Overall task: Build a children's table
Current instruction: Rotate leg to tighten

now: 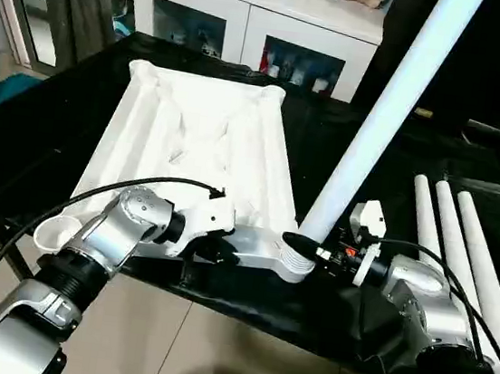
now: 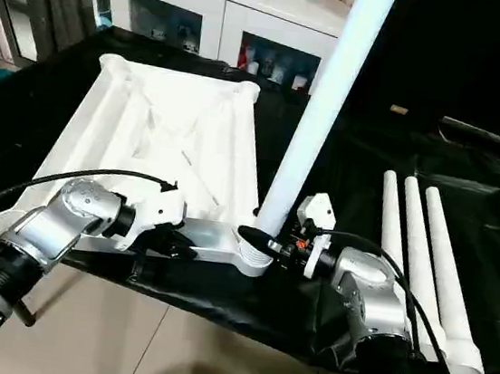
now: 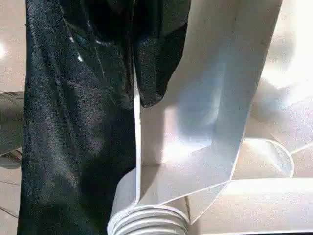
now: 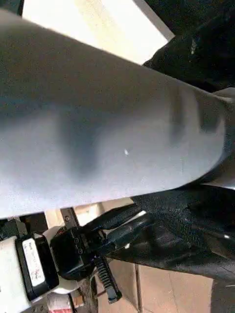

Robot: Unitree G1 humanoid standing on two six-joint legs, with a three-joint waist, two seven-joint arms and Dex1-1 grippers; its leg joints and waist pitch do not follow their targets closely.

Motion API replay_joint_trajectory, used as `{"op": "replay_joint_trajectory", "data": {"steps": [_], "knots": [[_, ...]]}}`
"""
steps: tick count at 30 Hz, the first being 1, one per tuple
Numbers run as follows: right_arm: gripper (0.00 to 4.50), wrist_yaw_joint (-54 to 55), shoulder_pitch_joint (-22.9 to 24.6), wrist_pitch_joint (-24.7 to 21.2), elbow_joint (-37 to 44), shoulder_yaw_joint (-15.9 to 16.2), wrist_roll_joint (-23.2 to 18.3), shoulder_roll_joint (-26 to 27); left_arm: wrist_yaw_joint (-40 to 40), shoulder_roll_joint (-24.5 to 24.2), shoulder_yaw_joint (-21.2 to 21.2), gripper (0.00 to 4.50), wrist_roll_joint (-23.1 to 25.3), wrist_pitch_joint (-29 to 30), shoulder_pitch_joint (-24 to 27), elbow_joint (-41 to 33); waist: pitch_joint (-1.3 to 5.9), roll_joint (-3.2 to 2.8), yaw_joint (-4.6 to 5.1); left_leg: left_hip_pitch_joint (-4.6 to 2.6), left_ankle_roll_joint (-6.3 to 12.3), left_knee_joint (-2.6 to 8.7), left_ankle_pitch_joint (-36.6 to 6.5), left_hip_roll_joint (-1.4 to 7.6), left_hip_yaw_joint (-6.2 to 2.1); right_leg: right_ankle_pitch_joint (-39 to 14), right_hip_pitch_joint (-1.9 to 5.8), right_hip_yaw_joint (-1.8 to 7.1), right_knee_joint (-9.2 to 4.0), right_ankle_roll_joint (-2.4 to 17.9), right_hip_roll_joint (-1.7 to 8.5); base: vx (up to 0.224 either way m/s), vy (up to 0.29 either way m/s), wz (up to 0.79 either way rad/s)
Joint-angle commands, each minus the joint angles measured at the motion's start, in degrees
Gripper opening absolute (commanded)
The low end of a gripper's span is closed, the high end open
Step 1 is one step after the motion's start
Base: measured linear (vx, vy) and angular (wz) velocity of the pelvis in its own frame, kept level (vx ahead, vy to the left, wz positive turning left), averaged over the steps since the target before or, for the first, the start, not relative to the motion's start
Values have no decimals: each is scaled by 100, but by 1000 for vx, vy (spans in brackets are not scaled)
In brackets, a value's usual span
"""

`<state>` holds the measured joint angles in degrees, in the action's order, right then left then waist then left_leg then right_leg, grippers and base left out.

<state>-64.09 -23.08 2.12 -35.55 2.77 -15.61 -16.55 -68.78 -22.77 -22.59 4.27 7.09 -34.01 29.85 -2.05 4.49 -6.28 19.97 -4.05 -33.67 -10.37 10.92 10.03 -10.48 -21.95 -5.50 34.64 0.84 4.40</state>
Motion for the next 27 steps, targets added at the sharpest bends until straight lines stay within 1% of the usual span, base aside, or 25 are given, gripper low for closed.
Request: {"op": "replay_joint_trajectory", "data": {"steps": [1,3,4,6,7,8,9,10,11,12,13,14,15,16,17,18,19,20,21,22,23,24,25,26,27], "knots": [[191,132,250,-285,-712,336,364,-7,-164,221,45,0,-386,-180,-26,-303,209,-43,28,-59,-5,492,-2152,314,-158,-3032,106,325,-611,663,548,0,0,0],[191,237,215,-274,-790,302,383,15,-87,237,55,0,-342,-177,-41,-250,202,-39,30,-65,-6,490,-2204,308,-156,-3108,100,325,-621,655,551,0,0,0],[191,476,156,-236,-923,221,417,70,92,298,90,0,-277,-93,-74,-167,201,-49,36,-71,-24,490,-2234,309,-160,-3155,93,322,-615,658,555,0,0,0],[191,783,89,-156,-1070,136,482,130,285,369,136,0,-214,3,-106,-89,180,-49,73,-83,-72,487,-2409,299,-180,-3529,76,294,-666,563,564,0,0,0],[191,1010,46,-102,-1170,74,508,175,357,408,158,0,-204,34,-122,-61,173,-48,93,-100,-89,476,-2506,287,-189,-3748,64,273,-709,475,567,0,0,0],[191,1241,2,-45,-1271,10,532,219,417,444,179,0,-200,58,-136,-38,168,-55,131,-120,-113,473,-2618,286,-203,-3923,45,246,-747,419,582,0,0,0],[191,1481,-45,-9,-1379,-60,545,271,444,474,195,0,-202,86,-144,-32,157,-64,153,-120,-124,470,-2689,280,-216,-4028,46,222,-773,375,582,0,0,0],[191,1625,-74,7,-1446,-104,549,303,457,493,204,0,-204,106,-149,-30,161,-60,170,-113,-142,474,-2731,280,-231,-4091,59,205,-779,334,583,0,0,0],[191,1625,-74,7,-1446,-104,549,303,457,493,204,0,-204,106,-149,-30,160,-69,207,-114,-161,479,-2847,282,-253,-4156,72,158,-808,288,586,0,0,0],[191,1824,-113,-6,-1518,-132,580,329,461,504,206,0,-204,119,-153,-31,160,-89,230,-88,-185,496,-2944,287,-282,-4182,112,113,-830,231,588,0,0,0],[191,2014,-159,27,-1604,-146,623,353,465,511,206,0,-203,132,-154,-36,163,-137,275,-112,-212,520,-3142,310,-310,-4039,127,52,-847,259,586,0,0,0],[191,2014,-159,27,-1604,-146,623,353,465,511,206,0,-203,132,-154,-36,163,-137,275,-112,-212,520,-3142,310,-310,-4039,127,52,-847,259,586,0,0,0],[191,2332,-258,40,-1736,-121,716,411,510,518,205,0,-193,157,-159,-33,132,-177,334,-149,-267,552,-3556,331,-361,-3938,126,-33,-893,264,578,0,0,0],[191,2406,-287,42,-1767,-110,739,436,522,519,204,0,-190,165,-160,-33,94,-197,413,-248,-301,553,-3988,332,-375,-3936,84,-165,-975,235,532,-50,33,-3],[191,2418,-293,43,-1773,-108,742,441,524,520,204,0,-190,166,-160,-33,55,-252,499,-231,-337,657,-4532,385,-419,-3723,187,-341,-936,164,446,-62,56,-6],[191,2481,-324,45,-1801,-92,762,468,537,521,204,0,-187,174,-160,-34,35,-311,490,-108,-383,818,-4844,465,-435,-3395,335,-362,-737,205,389,0,0,0],[191,2604,-379,28,-1845,-69,789,519,565,529,208,0,-180,201,-160,-39,35,-382,408,211,-440,1155,-5230,587,-400,-2588,646,-275,-38,366,289,-65,23,1],[191,2750,-456,20,-1907,-33,836,581,600,547,221,0,-168,239,-164,-40,27,-299,100,129,-459,1409,-5217,415,84,-1416,343,-15,503,482,60,-54,0,4],[191,2896,-526,-1,-1968,-9,874,634,651,566,232,0,-145,285,-172,-35,108,12,226,-91,-385,1039,-4575,325,-45,-2546,233,264,186,342,286,-22,-52,12],[191,2940,-550,-8,-1991,-8,881,651,666,573,236,0,-135,294,-175,-32,134,202,162,-341,-352,435,-3582,148,-120,-4235,-122,365,-504,186,588,56,-114,0],[191,3191,-662,-50,-2098,-13,918,725,770,612,254,0,-76,356,-200,-1,117,187,156,-303,-43,-277,-1586,69,-165,-5987,-154,514,-1007,46,1136,108,-113,-33],[191,3516,-773,-123,-2207,-79,916,788,959,670,281,0,-7,468,-252,74,141,91,59,268,-43,89,-640,166,-298,-5154,398,461,-662,116,1057,76,-61,-41],[191,3516,-773,-123,-2207,-79,916,788,959,670,281,0,-7,468,-252,74,200,3,33,304,-204,330,-428,190,-296,-4198,446,309,-534,217,800,71,9,-41],[191,4119,-968,-209,-2436,-225,891,886,1388,814,347,0,107,730,-363,228,246,-64,98,50,-263,488,-886,306,-277,-1972,210,254,-284,609,481,0,0,0],[191,4471,-1080,-254,-2577,-333,837,949,1588,888,380,0,152,857,-415,294,235,-80,110,-16,-293,518,-1141,331,-259,-1761,176,284,-291,790,484,0,0,0]]}}
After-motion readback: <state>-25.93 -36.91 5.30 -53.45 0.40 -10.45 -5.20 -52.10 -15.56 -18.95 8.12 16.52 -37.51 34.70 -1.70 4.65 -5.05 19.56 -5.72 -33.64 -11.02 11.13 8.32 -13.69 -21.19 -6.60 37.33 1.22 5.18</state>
